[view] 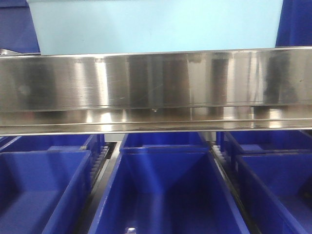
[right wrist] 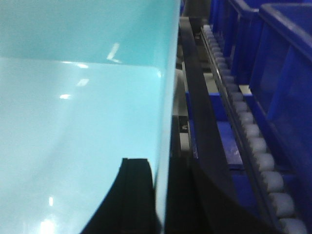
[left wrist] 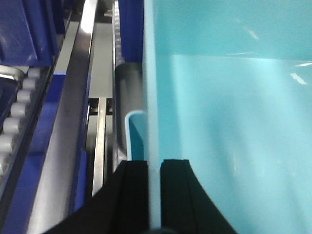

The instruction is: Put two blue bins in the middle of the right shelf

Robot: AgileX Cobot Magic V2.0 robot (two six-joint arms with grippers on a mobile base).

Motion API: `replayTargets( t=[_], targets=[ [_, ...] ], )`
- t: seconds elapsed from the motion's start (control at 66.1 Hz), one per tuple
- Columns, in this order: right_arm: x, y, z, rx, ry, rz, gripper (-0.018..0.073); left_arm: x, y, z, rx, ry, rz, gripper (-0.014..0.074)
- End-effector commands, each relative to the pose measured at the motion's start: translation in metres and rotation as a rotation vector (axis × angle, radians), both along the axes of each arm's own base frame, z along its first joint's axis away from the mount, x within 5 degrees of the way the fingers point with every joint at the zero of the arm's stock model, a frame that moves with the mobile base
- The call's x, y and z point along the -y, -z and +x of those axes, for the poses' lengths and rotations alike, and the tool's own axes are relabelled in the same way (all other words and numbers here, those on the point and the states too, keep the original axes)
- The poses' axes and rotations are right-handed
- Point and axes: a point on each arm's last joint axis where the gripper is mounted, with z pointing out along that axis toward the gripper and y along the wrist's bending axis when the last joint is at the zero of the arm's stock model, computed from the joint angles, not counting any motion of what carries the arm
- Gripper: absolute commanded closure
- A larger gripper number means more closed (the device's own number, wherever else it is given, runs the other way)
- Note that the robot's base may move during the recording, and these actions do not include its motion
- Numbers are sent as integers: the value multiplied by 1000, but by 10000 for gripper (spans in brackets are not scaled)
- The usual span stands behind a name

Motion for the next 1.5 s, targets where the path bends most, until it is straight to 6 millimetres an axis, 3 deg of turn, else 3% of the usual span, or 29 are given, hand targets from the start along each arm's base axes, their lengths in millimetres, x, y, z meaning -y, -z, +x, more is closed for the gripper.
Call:
replayTargets(
  t=[0.0, 0.393, 0.741, 0.817, 0.938, 1.013, 1.134, 1.195, 1.316, 1.482],
  targets=[
    [-2, -1, 3, 46, -33, 21, 718, 4, 2, 0, 33, 33, -21, 707],
    [-7, 15, 9, 17, -51, 14, 718, 5, 15, 1, -5, 32, -5, 707],
    [-12, 27, 17, -18, -47, -7, 720, 4, 15, 2, 3, 32, 10, 701],
    [-11, 27, 17, -19, -46, -7, 720, 4, 15, 2, 1, 31, 12, 645],
    [-11, 26, 17, -18, -44, -7, 715, 4, 15, 2, 1, 31, 12, 454],
    [-11, 27, 17, -21, -41, -9, 618, 4, 15, 2, -1, 30, 13, 362],
    [-10, 26, 16, -25, -33, -13, 295, 4, 15, 2, -2, 29, 14, 255],
    [-8, 25, 15, -25, -26, -13, 209, 4, 16, 2, -4, 28, 15, 226],
    [-5, 17, 10, -9, -20, -4, 189, 2, 13, -1, -3, 23, 14, 213],
    [4, -7, 4, 8, 41, 16, 189, -3, 4, -7, -29, -3, -4, 214]
  ],
)
